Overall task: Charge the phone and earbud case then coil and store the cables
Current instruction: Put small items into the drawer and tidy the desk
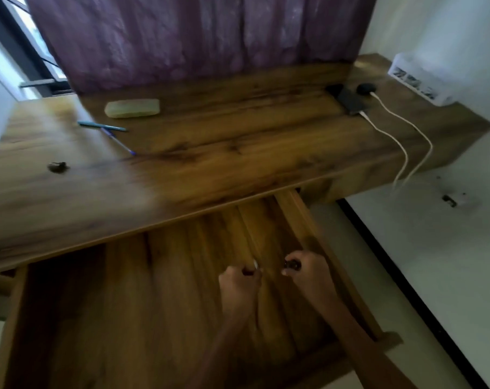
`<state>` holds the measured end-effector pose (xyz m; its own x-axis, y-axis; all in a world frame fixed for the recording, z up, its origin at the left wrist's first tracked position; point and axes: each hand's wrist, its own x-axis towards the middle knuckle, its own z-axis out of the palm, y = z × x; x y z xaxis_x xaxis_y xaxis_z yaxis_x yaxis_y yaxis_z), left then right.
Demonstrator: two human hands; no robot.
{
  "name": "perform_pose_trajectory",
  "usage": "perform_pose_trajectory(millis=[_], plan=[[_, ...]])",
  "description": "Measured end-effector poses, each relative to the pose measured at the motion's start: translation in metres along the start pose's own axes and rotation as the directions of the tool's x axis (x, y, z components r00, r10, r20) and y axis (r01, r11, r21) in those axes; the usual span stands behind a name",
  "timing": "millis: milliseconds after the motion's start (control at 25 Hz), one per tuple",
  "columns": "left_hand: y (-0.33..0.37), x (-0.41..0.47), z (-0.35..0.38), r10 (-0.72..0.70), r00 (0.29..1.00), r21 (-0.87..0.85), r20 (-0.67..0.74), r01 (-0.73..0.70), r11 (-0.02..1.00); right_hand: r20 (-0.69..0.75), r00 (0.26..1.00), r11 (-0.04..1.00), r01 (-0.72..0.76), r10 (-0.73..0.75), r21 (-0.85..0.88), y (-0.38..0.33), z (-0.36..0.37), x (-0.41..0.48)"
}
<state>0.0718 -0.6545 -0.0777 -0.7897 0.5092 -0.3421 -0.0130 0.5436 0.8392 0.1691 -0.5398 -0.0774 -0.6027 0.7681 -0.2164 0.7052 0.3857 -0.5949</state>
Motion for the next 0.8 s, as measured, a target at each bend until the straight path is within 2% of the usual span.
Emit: perform_pose_trajectory(millis=[120, 360, 480, 640, 800], plan=[[-0.012, -0.013, 0.042, -0.092, 0.994, -0.017, 0.060, 0.093, 0.996, 0.079, 0.997, 0.989, 0.018, -0.006, -0.148, 0.023, 0.000, -0.015], [-0.027, -0.011, 0.080, -0.277, 0.961, -0.012, -0.016, 0.277, 0.961, 0.131, 0.991, 0.959, 0.072, -0.037, -0.274, 0.038, 0.003, -0.019], [-0.034, -0.007, 0.086, -0.274, 0.961, -0.076, -0.028, 0.271, 0.960, 0.151, 0.987, 0.947, 0.092, -0.047, -0.309, 0.039, 0.007, -0.014], [-0.036, -0.005, 0.086, -0.216, 0.976, -0.031, -0.017, 0.215, 0.976, 0.163, 0.985, 0.948, 0.100, -0.052, -0.302, 0.045, 0.010, -0.011], [-0.034, -0.004, 0.079, -0.171, 0.985, -0.014, 0.011, 0.171, 0.985, 0.113, 0.989, 0.955, 0.119, -0.091, -0.271, 0.047, 0.011, -0.012]])
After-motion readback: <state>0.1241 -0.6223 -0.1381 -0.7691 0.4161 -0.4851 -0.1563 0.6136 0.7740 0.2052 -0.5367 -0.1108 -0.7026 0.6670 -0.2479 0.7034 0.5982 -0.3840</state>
